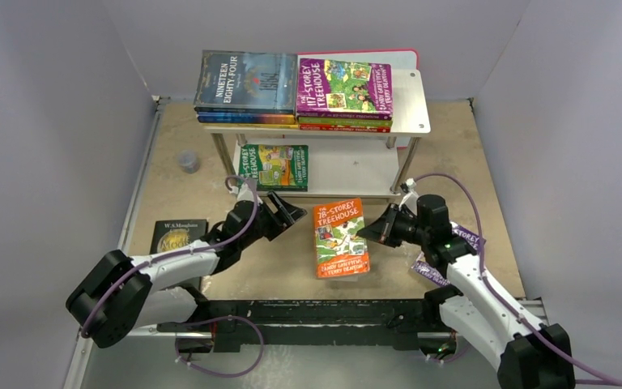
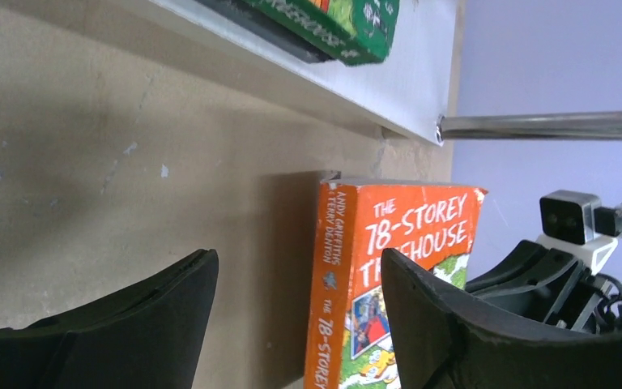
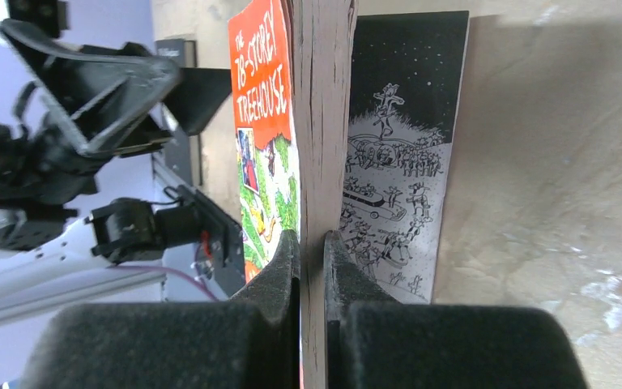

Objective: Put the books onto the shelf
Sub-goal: Pick up the book from the center of the board.

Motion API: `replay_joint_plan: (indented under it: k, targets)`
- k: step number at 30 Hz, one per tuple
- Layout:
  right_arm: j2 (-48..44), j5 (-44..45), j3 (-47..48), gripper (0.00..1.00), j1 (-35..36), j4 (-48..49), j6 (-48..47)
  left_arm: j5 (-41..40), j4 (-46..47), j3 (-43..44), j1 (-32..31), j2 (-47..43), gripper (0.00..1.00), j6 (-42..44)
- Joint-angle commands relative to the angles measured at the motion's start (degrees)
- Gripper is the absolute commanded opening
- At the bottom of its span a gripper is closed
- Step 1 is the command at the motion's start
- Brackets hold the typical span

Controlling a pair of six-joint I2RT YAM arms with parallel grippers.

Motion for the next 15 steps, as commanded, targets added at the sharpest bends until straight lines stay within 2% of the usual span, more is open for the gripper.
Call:
replay_joint_plan:
  k: [1, 8, 15]
  targets:
    - [-2.7, -7.5, 5.3, 0.00, 0.1, 6.6, 3.2, 6.4, 12.6, -3.1, 0.3, -1.5, 0.73, -0.3]
    - [-1.6, -9.3, 4.7, 0.00, 0.1, 12.3, 1.4, 17.2, 27.0, -7.2, 0.7, -3.1, 0.74, -2.4]
    - [-0.1, -13.7, 4.2, 0.00, 0.0, 18.7, 0.5, 22.5, 27.2, -5.3, 0.7, -2.2, 0.74, -3.1]
